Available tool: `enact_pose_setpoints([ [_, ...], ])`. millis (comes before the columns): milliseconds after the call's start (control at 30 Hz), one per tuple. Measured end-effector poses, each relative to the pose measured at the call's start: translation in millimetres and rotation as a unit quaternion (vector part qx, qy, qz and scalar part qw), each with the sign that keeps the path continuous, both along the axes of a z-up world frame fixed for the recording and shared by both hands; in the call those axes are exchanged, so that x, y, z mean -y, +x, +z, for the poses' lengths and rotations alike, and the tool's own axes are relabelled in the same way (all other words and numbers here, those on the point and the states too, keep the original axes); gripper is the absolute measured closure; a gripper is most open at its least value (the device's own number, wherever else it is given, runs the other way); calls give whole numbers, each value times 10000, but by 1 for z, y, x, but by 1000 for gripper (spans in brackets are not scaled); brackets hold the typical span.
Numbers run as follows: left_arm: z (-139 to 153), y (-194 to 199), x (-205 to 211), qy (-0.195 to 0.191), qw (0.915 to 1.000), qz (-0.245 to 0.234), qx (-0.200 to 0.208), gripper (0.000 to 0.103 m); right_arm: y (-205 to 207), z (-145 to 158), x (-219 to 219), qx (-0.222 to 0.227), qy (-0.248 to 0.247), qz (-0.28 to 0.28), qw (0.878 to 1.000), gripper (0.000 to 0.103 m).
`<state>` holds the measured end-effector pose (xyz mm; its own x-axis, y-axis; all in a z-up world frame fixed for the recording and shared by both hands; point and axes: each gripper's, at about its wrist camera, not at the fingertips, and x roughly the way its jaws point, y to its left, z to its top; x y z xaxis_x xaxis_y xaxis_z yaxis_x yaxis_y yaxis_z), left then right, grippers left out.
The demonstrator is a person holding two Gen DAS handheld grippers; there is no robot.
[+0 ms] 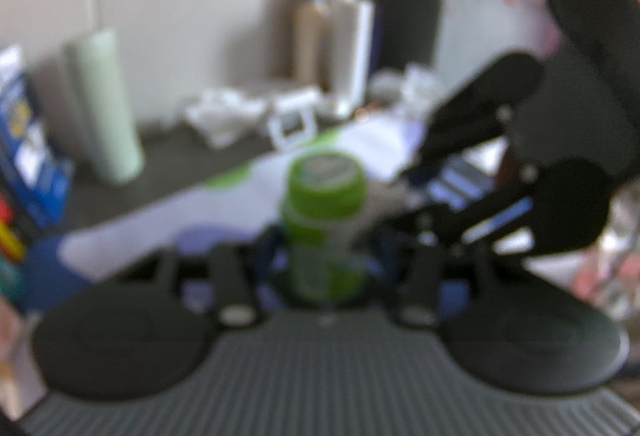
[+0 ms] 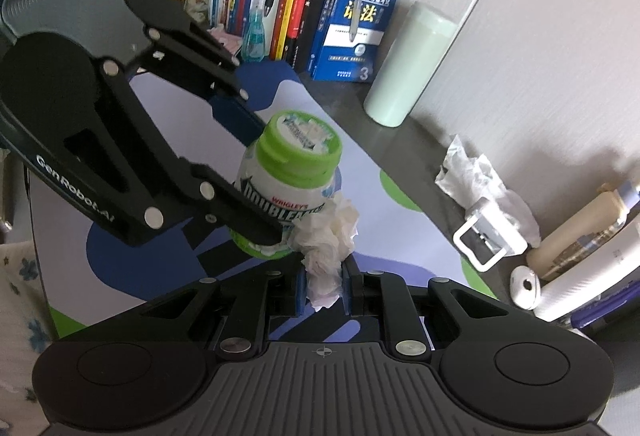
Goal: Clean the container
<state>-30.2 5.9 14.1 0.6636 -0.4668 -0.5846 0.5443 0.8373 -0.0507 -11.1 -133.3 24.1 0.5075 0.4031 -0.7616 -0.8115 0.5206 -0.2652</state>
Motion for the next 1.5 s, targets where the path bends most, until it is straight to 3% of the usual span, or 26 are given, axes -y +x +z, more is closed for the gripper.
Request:
enact_pose_setpoints([
  [500,-2,2,1,5,10000,0,-23,55,-2,20,3,231,181,-1,9996,86],
  [1500,1,3,-4,-50,10000,52,-1,55,3,-19,-2,-235,-75,-8,9997,86],
])
